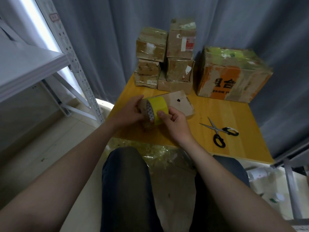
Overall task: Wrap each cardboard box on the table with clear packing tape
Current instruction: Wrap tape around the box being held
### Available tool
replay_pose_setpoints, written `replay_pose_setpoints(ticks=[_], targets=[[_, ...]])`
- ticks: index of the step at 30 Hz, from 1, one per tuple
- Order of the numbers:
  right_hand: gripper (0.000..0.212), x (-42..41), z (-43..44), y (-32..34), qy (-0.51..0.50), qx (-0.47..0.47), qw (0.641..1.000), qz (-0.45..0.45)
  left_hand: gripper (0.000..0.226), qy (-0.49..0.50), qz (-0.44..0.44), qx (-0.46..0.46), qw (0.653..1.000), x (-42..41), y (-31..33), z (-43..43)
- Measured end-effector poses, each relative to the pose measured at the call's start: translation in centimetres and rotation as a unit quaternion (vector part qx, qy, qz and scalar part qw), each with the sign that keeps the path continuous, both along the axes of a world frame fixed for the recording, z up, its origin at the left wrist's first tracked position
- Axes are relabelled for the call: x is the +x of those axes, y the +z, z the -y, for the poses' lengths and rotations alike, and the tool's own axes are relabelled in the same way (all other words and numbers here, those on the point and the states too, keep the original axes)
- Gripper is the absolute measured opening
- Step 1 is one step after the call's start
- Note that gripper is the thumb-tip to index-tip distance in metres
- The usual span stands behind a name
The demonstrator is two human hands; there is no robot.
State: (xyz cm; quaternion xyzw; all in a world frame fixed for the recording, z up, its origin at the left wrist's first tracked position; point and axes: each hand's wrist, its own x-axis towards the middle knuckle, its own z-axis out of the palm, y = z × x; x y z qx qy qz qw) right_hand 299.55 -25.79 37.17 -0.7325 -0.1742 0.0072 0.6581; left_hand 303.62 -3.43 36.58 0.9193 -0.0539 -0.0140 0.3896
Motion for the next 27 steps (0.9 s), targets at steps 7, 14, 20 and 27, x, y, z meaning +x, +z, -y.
replay_pose_setpoints(ticks=[7, 14, 20, 27], targets=[[0.021, 1.6, -2.0, 0.9, -0.046, -0.017, 0.999, -0.017, 0.142, 0.026, -0.035, 0.040, 0.998, -0.6, -2.6, 0.2], [0.047, 1.4, -0.7, 3.3, -0.061, -0.110, 0.991, -0.037, 0.141, 0.013, -0.049, 0.072, 0.996, -0.4, -1.9, 0.2], [0.054, -3.4, 0.9, 3.5, -0.040, -0.110, 0.984, -0.138, 0.132, -0.025, -0.049, 0.097, 0.994, -0.1, -1.5, 0.4], [0.054, -6.6, 1.5, 1.1, -0.014, -0.091, 0.981, -0.169, 0.140, -0.095, -0.059, 0.142, 0.984, -0.8, -0.9, 0.6]])
